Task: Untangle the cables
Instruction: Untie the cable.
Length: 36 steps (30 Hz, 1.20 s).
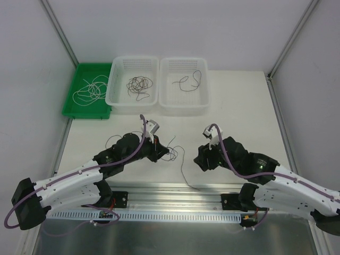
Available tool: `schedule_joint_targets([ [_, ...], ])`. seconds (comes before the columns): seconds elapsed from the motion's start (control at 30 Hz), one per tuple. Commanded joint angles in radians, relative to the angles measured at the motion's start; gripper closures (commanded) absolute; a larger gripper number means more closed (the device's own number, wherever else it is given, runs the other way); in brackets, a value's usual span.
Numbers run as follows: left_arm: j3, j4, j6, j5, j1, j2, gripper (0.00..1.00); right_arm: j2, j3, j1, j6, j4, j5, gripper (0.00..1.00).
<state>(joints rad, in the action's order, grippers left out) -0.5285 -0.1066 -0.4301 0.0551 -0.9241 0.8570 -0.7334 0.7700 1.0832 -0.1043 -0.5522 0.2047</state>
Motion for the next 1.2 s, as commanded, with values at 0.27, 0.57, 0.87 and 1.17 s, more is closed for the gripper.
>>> schedule_joint_targets([
  [0.27, -0.068, -0.004, -0.315, -0.038, -0.007, 0.050, 1.00, -0.095, -0.173, 0.000, -0.074, 0.678, -0.255, 0.55],
  [0.57, -0.082, -0.004, -0.320, -0.026, -0.009, 0.062, 1.00, -0.185, -0.176, 0.000, -0.041, 0.729, -0.157, 0.60],
  [0.87, -0.082, -0.005, -0.323, -0.028, -0.010, 0.068, 1.00, -0.284, -0.153, 0.001, -0.046, 0.778, -0.176, 0.61],
  [1.17, -0.076, -0.004, -0.320, -0.024, -0.010, 0.060, 1.00, -0.319, -0.173, 0.001, -0.043, 0.843, -0.162, 0.74],
])
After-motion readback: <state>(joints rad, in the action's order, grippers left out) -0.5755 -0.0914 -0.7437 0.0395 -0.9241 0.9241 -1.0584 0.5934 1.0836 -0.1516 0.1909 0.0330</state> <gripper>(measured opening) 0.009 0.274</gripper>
